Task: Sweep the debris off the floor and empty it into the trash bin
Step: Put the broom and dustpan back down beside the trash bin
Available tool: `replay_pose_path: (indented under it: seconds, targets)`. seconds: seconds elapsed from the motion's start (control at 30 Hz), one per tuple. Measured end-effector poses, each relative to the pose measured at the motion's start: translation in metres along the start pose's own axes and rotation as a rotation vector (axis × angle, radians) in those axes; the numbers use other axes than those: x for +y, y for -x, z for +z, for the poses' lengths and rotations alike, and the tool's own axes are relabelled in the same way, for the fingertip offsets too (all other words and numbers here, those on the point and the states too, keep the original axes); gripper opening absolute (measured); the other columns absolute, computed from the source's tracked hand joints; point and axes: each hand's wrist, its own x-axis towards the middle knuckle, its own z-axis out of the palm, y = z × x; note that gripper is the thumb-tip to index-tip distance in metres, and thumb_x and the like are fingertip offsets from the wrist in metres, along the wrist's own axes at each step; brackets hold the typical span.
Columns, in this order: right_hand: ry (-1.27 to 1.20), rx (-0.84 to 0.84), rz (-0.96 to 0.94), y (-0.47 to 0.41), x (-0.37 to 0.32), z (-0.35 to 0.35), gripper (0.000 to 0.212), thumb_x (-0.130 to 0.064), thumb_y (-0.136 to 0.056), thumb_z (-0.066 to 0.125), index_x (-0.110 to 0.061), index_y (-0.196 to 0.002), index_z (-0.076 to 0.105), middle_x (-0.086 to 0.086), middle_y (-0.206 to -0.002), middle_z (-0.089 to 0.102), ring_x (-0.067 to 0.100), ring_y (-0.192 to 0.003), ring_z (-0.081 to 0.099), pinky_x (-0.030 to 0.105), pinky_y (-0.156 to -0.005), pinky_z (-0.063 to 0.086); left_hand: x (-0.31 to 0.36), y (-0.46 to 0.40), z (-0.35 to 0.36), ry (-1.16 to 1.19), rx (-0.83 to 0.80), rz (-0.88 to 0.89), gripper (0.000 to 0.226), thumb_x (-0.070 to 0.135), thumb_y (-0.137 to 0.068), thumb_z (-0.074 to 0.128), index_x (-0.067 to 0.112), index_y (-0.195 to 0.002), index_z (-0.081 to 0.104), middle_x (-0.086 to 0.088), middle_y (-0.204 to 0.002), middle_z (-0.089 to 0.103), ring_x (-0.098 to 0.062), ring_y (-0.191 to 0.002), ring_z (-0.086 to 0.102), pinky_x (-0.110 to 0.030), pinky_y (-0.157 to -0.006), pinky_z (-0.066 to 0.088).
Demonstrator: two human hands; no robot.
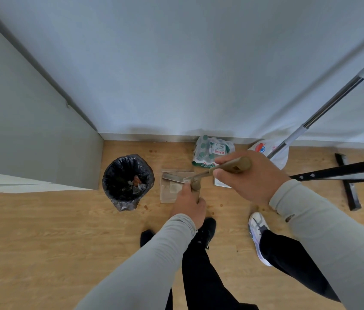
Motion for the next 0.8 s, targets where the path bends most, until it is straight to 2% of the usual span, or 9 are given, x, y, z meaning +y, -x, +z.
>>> replay_pose_path:
  seconds: [0.13, 0.23, 0.3, 0.37, 0.5, 0.57, 0.67, 0.73, 0.8]
  targets:
    - [0.085, -0.050, -0.029, -0.005, -0.010, -0.007, 0.029, -0.039, -0.092, 0.062, -0.022, -0.112, 0.074, -0.003, -0.118, 0.072, 0.015, -0.106, 0.064, 0.032, -0.095, 0.052, -0.003, 0.000, -0.002, 0.029, -0.027, 0.014, 0.041, 0.032, -0.094, 0.059, 0.028, -0.133, 0.046, 0.006, -0.125, 0.056, -0.017, -0.104, 0.056, -0.028, -0.090, 0.042]
    - [0.115, -0.078, -0.042, -0.003, -0.015, -0.013, 0.032, -0.037, -0.092, 0.062, -0.012, -0.108, 0.074, 0.003, -0.111, 0.074, 0.020, -0.102, 0.065, 0.036, -0.092, 0.053, -0.006, 0.000, -0.004, 0.054, -0.016, 0.042, 0.044, 0.036, -0.094, 0.061, 0.027, -0.135, 0.048, 0.016, -0.117, 0.049, -0.008, -0.106, 0.049, -0.022, -0.094, 0.035]
    - [0.116, -0.086, -0.059, 0.001, -0.018, -0.018, 0.030, -0.038, -0.092, 0.062, -0.015, -0.108, 0.074, 0.001, -0.111, 0.074, 0.018, -0.102, 0.065, 0.034, -0.093, 0.053, -0.006, -0.002, -0.004, 0.048, -0.012, 0.058, 0.045, 0.035, -0.094, 0.061, 0.026, -0.137, 0.048, 0.017, -0.115, 0.046, -0.005, -0.104, 0.044, -0.020, -0.095, 0.033]
    - [0.101, -0.079, -0.065, 0.004, -0.022, -0.022, 0.028, -0.038, -0.091, 0.063, -0.018, -0.108, 0.075, -0.001, -0.111, 0.074, 0.016, -0.101, 0.066, 0.032, -0.094, 0.052, -0.007, -0.004, -0.003, 0.042, -0.018, 0.060, 0.047, 0.033, -0.094, 0.061, 0.026, -0.138, 0.047, 0.016, -0.117, 0.046, -0.008, -0.109, 0.048, -0.020, -0.095, 0.033]
    - [0.122, -0.082, -0.096, 0.009, -0.028, -0.029, 0.035, -0.034, -0.092, 0.064, -0.001, -0.104, 0.071, 0.015, -0.101, 0.073, 0.028, -0.094, 0.065, 0.042, -0.086, 0.053, -0.009, -0.007, 0.001, 0.000, -0.036, 0.054, 0.064, 0.037, -0.095, 0.058, 0.026, -0.152, 0.030, 0.006, -0.142, 0.047, -0.018, -0.133, 0.048, -0.029, -0.107, 0.037]
    - [0.127, -0.079, -0.113, 0.012, -0.032, -0.032, 0.033, -0.037, -0.092, 0.063, -0.009, -0.106, 0.074, 0.004, -0.103, 0.075, 0.020, -0.093, 0.066, 0.036, -0.087, 0.054, -0.008, -0.007, 0.002, -0.026, -0.050, 0.054, 0.072, 0.037, -0.097, 0.056, 0.029, -0.158, 0.018, 0.005, -0.149, 0.041, -0.018, -0.135, 0.045, -0.033, -0.111, 0.037]
    - [0.121, -0.071, -0.134, 0.016, -0.036, -0.032, 0.027, -0.040, -0.091, 0.064, -0.020, -0.104, 0.077, -0.016, -0.101, 0.071, 0.004, -0.092, 0.064, 0.025, -0.087, 0.052, -0.007, -0.006, 0.003, -0.016, -0.062, 0.068, 0.074, 0.033, -0.099, 0.054, 0.033, -0.158, 0.010, 0.006, -0.143, 0.043, -0.016, -0.125, 0.051, -0.033, -0.107, 0.042]
    - [0.117, -0.063, -0.152, 0.017, -0.037, -0.032, 0.026, -0.039, -0.090, 0.066, -0.018, -0.099, 0.078, -0.016, -0.094, 0.072, 0.003, -0.089, 0.063, 0.024, -0.083, 0.052, -0.006, -0.008, 0.004, 0.027, -0.061, 0.048, 0.073, 0.028, -0.099, 0.053, 0.039, -0.157, 0.010, 0.013, -0.129, 0.043, -0.012, -0.110, 0.054, -0.032, -0.102, 0.046]
    - [0.101, -0.067, -0.153, 0.017, -0.037, -0.033, 0.024, -0.040, -0.089, 0.066, -0.025, -0.104, 0.078, -0.016, -0.096, 0.073, 0.001, -0.089, 0.065, 0.024, -0.083, 0.053, -0.007, -0.012, 0.005, 0.079, -0.080, 0.024, 0.072, 0.024, -0.097, 0.054, 0.049, -0.151, 0.013, 0.016, -0.124, 0.039, -0.012, -0.100, 0.058, -0.036, -0.098, 0.052]
